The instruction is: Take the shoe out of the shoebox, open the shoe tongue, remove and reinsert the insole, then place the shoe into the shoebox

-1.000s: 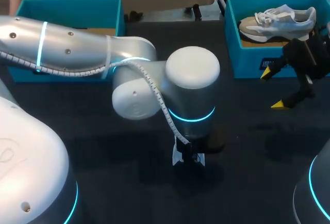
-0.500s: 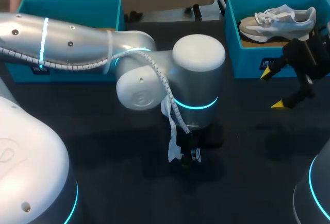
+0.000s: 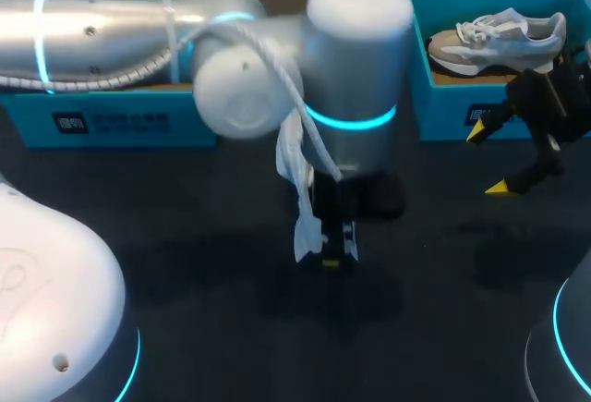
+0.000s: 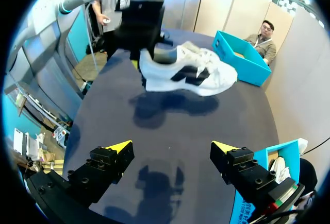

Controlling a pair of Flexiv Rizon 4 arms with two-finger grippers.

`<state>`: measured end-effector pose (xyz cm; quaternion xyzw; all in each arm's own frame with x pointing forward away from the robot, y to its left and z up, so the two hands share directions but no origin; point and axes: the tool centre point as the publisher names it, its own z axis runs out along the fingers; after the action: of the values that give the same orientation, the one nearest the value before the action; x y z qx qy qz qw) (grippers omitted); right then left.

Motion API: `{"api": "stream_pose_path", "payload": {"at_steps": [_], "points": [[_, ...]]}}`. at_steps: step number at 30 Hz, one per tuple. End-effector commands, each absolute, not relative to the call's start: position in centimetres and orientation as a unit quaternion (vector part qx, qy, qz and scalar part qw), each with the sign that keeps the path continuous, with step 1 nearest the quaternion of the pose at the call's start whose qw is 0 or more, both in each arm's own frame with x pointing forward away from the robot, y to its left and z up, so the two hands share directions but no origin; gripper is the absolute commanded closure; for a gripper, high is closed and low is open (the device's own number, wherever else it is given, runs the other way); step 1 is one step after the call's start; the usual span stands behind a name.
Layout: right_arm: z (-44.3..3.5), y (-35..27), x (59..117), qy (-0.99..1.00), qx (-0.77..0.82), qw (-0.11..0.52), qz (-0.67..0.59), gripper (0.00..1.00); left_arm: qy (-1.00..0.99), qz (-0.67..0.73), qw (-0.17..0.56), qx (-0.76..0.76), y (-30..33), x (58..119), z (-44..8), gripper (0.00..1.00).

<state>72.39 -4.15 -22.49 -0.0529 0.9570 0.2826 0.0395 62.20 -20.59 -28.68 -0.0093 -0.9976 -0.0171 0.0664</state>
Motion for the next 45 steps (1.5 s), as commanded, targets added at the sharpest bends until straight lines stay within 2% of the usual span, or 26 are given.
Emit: {"api": "stream_pose_path", "payload": {"at_steps": [1, 8, 12, 28, 45], "points": [[-22.5, -4.1, 72.4, 0.957, -0.052, 0.039, 0.281, 0.0, -0.998, 0.008, 0.068, -0.017, -17.9, 62.9, -22.3, 1.0], [-22.5, -4.1, 72.4, 0.957, -0.052, 0.039, 0.281, 0.0, -0.993, 0.016, 0.102, -0.061, -16.7, 63.8, -18.4, 1.0], [-22.5, -4.1, 72.4, 0.957, -0.052, 0.039, 0.281, 0.0, -0.994, 0.019, 0.086, -0.063, -16.2, 64.0, -16.7, 1.0], [-22.5, -4.1, 72.4, 0.957, -0.052, 0.039, 0.281, 0.0, -0.994, 0.019, 0.086, -0.063, -16.2, 64.0, -16.7, 1.0], [-22.5, -4.1, 72.4, 0.957, -0.052, 0.039, 0.281, 0.0, -0.993, 0.041, 0.098, -0.059, -6.5, 68.8, -16.2, 1.0]]}}
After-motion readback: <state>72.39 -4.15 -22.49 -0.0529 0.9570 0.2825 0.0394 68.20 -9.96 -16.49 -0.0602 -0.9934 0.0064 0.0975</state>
